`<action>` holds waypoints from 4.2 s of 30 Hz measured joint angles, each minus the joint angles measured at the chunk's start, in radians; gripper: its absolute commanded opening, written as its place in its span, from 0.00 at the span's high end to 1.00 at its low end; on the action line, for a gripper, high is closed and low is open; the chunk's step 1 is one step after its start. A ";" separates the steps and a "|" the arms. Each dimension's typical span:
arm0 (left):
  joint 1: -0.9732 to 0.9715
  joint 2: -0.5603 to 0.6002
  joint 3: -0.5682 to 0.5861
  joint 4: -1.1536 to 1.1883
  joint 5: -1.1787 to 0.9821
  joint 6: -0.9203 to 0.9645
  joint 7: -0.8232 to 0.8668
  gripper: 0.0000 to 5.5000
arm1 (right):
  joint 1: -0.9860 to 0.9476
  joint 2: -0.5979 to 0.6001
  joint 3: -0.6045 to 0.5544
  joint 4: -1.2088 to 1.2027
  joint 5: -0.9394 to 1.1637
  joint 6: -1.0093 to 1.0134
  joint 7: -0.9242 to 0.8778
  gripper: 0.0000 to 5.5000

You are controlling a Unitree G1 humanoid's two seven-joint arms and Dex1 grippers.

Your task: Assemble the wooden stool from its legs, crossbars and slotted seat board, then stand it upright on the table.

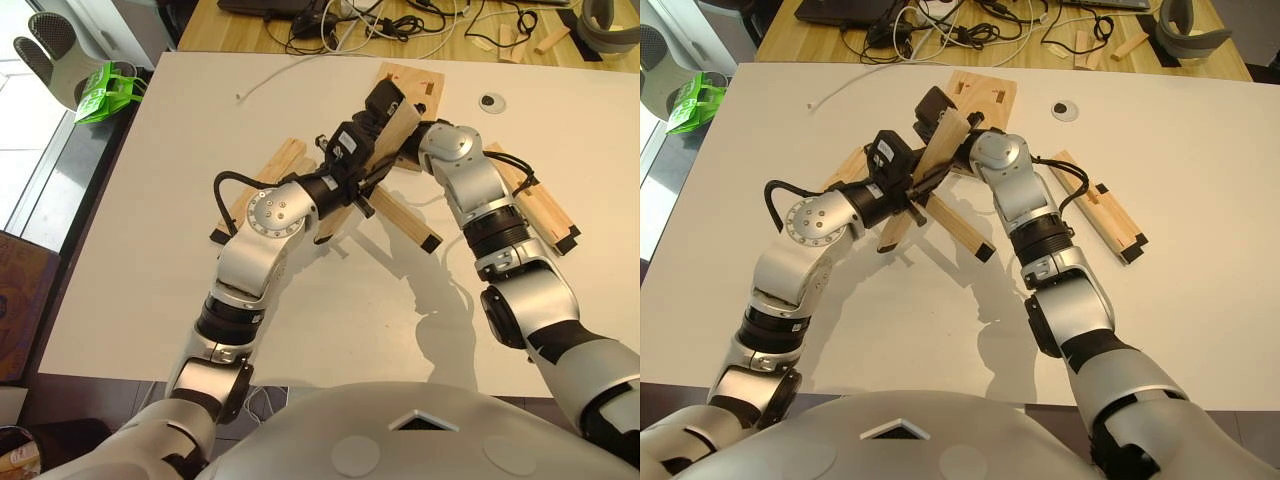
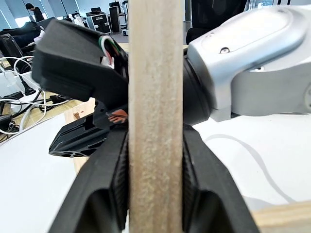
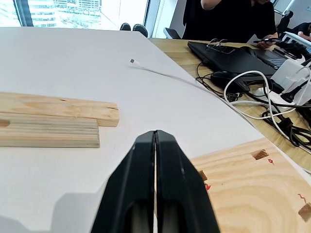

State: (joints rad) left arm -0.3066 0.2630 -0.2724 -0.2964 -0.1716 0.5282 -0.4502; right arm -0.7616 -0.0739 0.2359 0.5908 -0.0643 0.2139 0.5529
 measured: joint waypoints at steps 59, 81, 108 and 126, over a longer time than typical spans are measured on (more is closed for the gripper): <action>-0.395 -0.274 0.635 0.231 -0.424 -0.325 0.475 0.81 | -0.078 -0.166 0.015 0.439 -0.085 -0.181 -0.237 1.00; -0.374 -0.278 0.623 0.231 -0.426 -0.324 0.503 0.81 | -0.050 -0.148 0.104 0.305 -0.098 -0.151 0.537 1.00; -0.194 -0.194 0.349 0.496 -0.220 -0.465 0.065 0.81 | 0.333 -0.442 0.093 -0.667 0.228 0.390 0.790 1.00; -0.272 -0.158 0.269 0.816 -0.054 -0.817 -0.154 0.81 | 0.411 -0.501 0.055 -0.770 0.363 0.478 0.675 1.00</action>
State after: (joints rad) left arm -0.5791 0.1048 -0.0032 0.5196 -0.2253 -0.2890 -0.6038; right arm -0.3511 -0.5754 0.2905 -0.1787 0.2992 0.6918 1.2277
